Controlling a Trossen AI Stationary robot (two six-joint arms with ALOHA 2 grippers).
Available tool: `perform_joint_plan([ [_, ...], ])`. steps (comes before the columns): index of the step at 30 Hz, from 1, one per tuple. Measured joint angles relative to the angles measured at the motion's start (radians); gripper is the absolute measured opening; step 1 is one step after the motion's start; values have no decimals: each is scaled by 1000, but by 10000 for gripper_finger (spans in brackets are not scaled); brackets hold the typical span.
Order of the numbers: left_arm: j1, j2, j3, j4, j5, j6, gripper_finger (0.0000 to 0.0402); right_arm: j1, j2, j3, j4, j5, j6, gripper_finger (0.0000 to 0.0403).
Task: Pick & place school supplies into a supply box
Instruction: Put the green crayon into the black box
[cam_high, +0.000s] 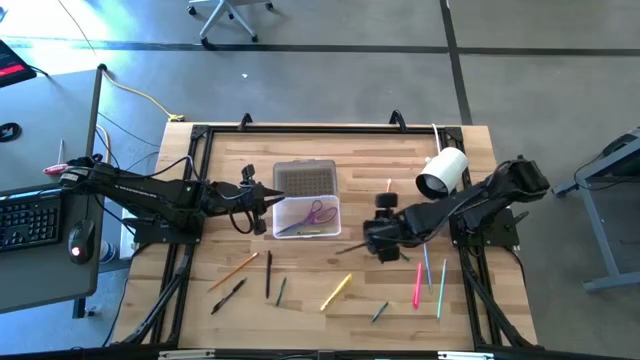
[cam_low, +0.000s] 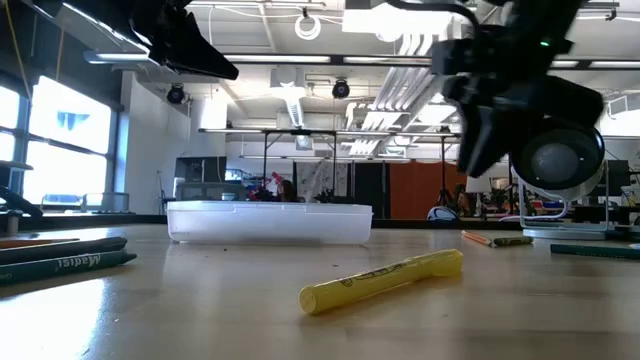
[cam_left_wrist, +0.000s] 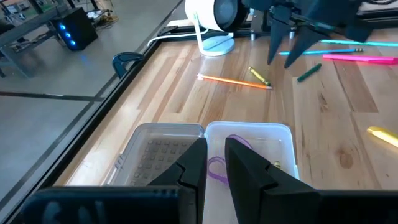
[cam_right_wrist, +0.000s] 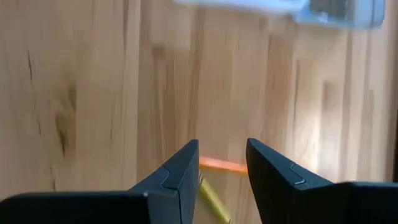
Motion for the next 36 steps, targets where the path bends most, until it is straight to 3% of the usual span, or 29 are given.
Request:
perform_joint_plan([
  [5,0,0,0,3,3,-1,92,25,-164,-182,78,-11,111,113],
  [12,0,0,0,13,3,-11,92,-17,-392,-553,552,-180,11,113],
  [17,0,0,0,14,3,-42,92,-91,-447,-771,869,-230,-71,113],
  [21,0,0,0,35,-2,-43,92,-162,-449,-828,978,-250,-167,113],
  [27,0,0,0,74,-5,-38,92,-272,-444,-833,953,-367,-213,113],
  [36,0,0,0,71,-6,-35,92,-347,-376,-831,970,-420,-243,107],
])
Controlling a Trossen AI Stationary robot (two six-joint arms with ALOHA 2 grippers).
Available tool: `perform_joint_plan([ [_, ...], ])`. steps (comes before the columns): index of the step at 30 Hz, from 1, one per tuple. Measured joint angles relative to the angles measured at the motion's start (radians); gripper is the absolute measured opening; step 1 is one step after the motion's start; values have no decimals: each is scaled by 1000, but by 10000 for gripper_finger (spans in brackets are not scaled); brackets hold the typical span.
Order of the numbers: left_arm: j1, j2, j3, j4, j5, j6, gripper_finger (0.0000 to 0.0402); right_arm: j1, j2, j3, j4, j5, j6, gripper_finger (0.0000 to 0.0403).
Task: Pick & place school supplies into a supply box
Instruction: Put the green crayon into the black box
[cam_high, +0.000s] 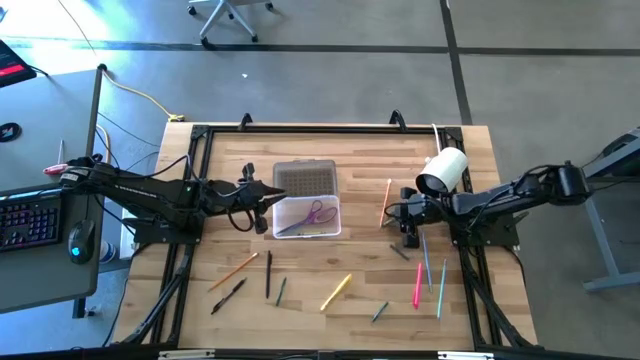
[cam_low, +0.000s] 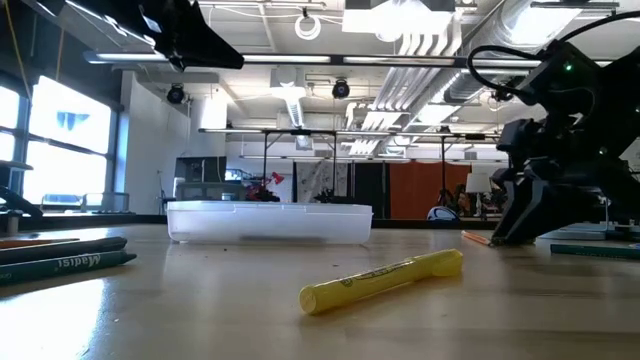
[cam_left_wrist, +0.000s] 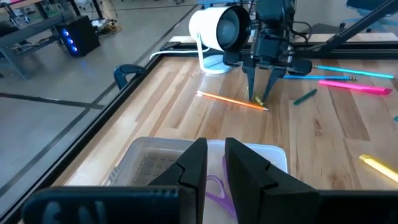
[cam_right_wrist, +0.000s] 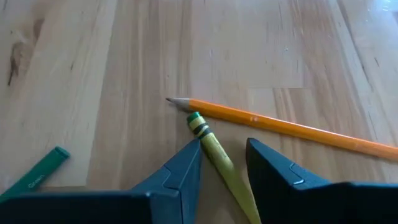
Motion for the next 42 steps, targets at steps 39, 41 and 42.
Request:
perform_joint_plan([
  [39,0,0,0,-2,0,42,92,82,749,853,193,-28,-78,3],
  [41,0,0,0,-5,0,42,92,81,811,932,134,-29,-82,6],
  [42,0,0,0,-7,0,42,92,79,835,967,93,-28,-76,7],
])
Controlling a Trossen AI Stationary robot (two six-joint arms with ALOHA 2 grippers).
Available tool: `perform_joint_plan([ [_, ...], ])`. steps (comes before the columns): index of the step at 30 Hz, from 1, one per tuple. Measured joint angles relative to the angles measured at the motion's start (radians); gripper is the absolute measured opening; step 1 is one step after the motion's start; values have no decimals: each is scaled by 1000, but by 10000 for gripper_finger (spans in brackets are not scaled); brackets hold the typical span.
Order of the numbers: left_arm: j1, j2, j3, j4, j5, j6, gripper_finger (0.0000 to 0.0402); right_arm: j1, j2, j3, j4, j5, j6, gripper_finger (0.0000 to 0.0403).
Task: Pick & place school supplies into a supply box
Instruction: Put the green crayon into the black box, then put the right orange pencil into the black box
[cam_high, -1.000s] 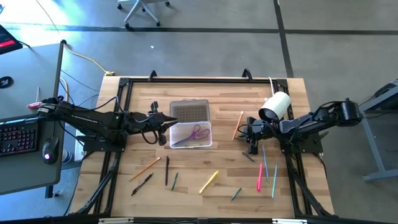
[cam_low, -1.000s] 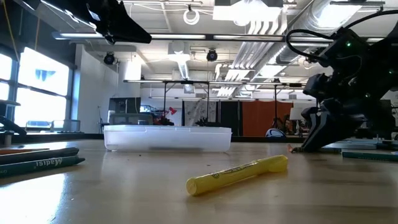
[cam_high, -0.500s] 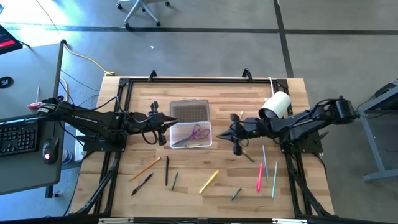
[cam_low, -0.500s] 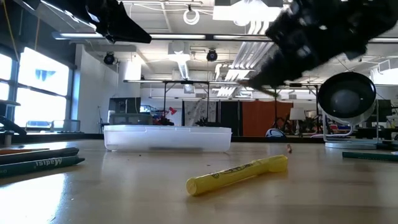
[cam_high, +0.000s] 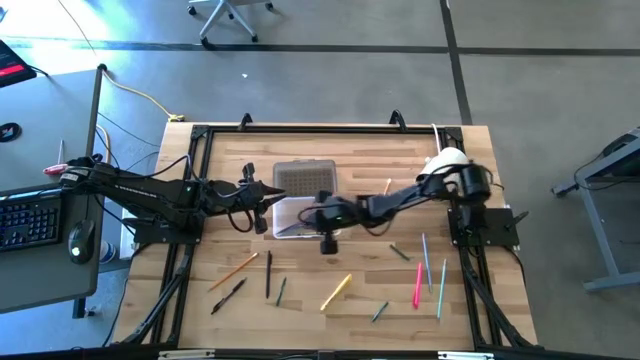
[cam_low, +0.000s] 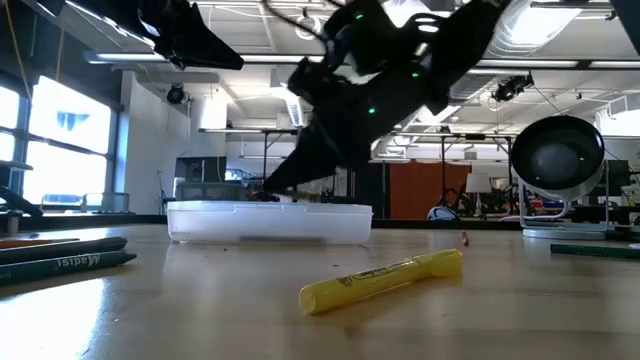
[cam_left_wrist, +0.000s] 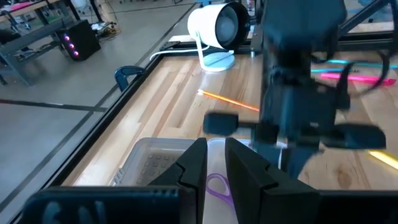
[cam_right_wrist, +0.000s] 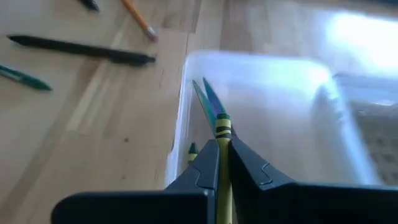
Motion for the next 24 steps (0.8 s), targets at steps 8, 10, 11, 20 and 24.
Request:
perform_joint_plan([
  [8,0,0,0,-2,-32,-34,92,0,65,98,-226,-6,55,11],
  [10,0,0,0,-5,-33,-34,92,4,65,97,-237,8,70,11],
  [11,0,0,0,-6,-33,-34,92,5,65,97,-238,25,82,12],
  [20,0,0,0,0,-37,-50,92,11,46,96,-258,79,97,60],
  [24,0,0,0,0,-37,-49,92,25,-13,95,-329,176,42,96],
])
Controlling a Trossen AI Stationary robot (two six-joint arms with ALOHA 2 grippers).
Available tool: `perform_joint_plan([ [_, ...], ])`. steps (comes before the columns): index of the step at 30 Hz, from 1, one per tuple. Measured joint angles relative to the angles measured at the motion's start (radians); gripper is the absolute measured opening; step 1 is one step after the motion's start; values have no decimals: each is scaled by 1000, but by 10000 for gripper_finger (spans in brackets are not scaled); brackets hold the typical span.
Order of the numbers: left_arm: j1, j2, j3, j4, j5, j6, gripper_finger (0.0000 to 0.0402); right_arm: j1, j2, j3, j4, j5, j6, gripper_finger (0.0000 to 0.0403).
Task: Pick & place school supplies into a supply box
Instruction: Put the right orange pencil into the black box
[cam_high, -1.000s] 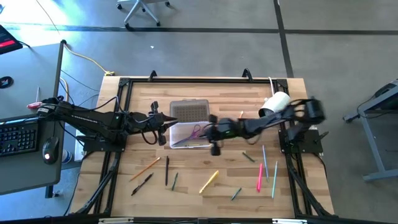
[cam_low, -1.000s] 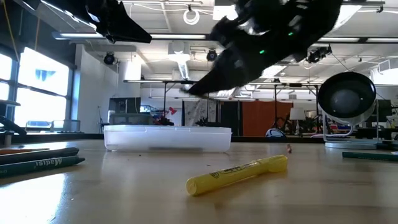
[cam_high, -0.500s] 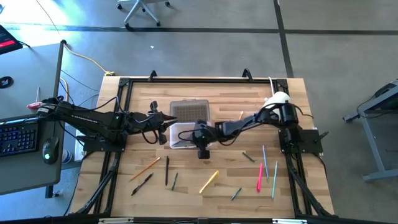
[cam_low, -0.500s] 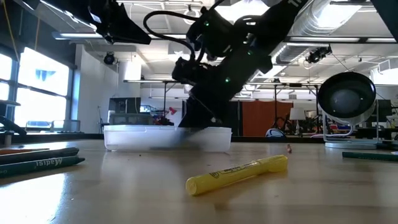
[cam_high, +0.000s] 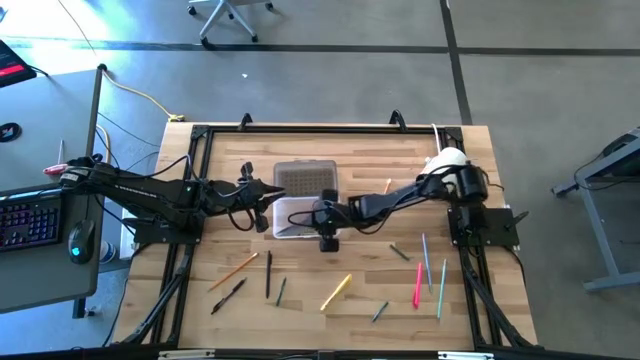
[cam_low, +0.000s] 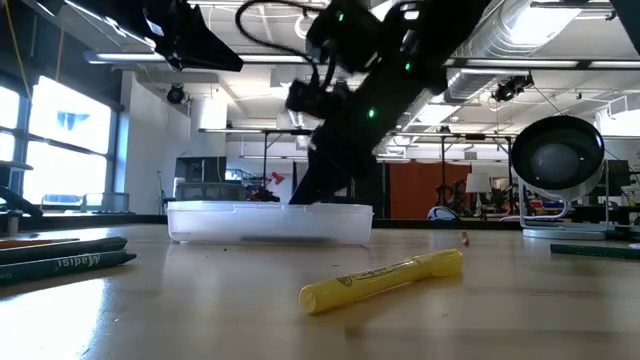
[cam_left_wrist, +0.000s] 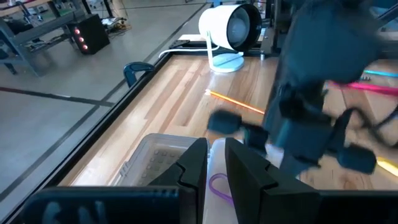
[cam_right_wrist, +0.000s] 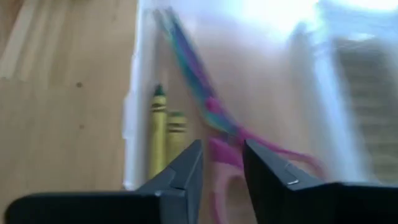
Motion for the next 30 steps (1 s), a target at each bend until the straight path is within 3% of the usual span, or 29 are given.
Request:
perform_joint_plan([
  [4,0,0,0,1,0,0,92,21,-122,1,-165,99,-42,121],
  [10,0,0,0,-7,0,0,92,47,-317,2,-590,190,-91,129],
  [15,0,0,0,-7,0,0,92,30,-426,-10,-822,133,8,122],
  [20,0,0,0,-5,1,0,92,10,-471,-179,-718,5,12,117],
  [30,0,0,0,-5,-10,0,92,-15,-468,-508,-309,37,-248,117],
])
